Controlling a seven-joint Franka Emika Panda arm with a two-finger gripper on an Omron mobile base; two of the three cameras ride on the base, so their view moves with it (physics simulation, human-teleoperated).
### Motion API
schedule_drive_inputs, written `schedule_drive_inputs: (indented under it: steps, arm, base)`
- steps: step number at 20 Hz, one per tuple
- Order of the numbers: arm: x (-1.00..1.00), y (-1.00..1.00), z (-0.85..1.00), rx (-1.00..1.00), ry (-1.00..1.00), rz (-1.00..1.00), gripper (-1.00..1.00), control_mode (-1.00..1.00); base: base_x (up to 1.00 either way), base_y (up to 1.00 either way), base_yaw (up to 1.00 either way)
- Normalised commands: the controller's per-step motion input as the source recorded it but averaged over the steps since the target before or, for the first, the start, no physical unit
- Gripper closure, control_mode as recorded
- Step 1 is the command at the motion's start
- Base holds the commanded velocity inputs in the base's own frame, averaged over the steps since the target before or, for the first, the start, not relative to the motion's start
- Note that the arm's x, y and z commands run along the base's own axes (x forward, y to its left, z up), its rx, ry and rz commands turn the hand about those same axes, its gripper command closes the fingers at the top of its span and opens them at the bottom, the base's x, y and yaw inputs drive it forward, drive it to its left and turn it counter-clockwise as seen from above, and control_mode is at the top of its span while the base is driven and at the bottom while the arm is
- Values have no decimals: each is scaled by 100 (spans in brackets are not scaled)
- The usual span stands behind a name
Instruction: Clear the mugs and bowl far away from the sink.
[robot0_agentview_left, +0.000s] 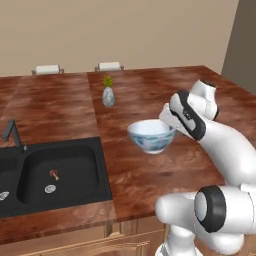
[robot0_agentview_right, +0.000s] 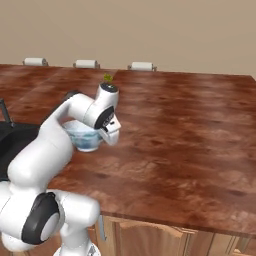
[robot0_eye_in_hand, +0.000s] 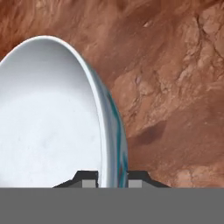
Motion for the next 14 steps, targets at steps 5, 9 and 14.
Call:
schedule_drive_inputs:
  steps: [5,9,14]
  arm:
    - [-64,6,53,-11,0,-50,100,-100]
    - [-72,1,40,-8,0,-56,100,-100]
    - [-72,0,43,0,-6,-53,100,-100]
  base:
    - [0,0,0]
    - [0,0,0]
    - [0,0,0]
